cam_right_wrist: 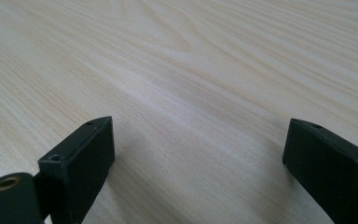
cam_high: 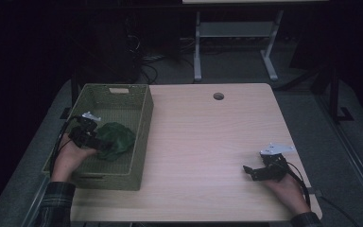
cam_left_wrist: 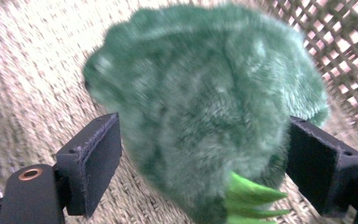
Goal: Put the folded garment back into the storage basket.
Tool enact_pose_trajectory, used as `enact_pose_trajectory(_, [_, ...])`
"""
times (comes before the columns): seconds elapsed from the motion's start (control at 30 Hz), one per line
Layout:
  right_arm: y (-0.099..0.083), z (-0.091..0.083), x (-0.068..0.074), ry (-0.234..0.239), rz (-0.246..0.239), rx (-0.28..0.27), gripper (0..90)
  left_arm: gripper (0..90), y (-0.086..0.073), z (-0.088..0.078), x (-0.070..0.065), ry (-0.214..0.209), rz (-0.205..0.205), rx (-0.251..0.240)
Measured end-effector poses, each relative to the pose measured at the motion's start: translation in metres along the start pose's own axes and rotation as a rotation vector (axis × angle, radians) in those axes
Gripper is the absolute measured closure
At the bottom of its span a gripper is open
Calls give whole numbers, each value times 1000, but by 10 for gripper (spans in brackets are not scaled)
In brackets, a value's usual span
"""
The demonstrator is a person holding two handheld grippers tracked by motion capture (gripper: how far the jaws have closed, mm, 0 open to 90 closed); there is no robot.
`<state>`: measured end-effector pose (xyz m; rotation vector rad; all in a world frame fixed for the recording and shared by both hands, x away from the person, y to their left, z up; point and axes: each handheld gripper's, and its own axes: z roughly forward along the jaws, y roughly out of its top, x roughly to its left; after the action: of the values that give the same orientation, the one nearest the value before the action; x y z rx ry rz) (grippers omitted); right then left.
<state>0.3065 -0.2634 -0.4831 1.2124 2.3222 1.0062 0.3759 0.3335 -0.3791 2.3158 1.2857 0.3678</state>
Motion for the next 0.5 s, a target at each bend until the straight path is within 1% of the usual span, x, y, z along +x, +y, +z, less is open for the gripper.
enact_pose_trajectory(0.13, [0, 0, 0, 0, 0, 0, 86, 154, 8, -14, -4, -29, -1, -46])
enact_pose_trajectory(0.23, [0, 0, 0, 0, 0, 0, 86, 154, 14, -23, -8, -31, 2, -77])
enact_pose_trajectory(0.27, [0, 0, 0, 0, 0, 0, 86, 154, 14, -23, -8, -31, 2, -77])
enact_pose_trajectory(0.3, [0, 0, 0, 0, 1, 0, 85, 155, 20, -30, -13, -44, 6, -106])
enact_pose_trajectory(0.37, [0, 0, 0, 0, 0, 0, 86, 155, 24, -35, -19, -54, 13, -128])
enact_pose_trajectory(0.4, [0, 0, 0, 0, 0, 0, 85, 156, 24, -35, -19, -54, 13, -128])
enact_pose_trajectory(0.43, [0, 0, 0, 0, 1, 0, 86, 161, 31, -39, -28, -67, 22, -151])
enact_pose_trajectory(0.5, [0, 0, 0, 0, 0, 0, 86, 162, 35, -42, -35, -84, 31, -172])
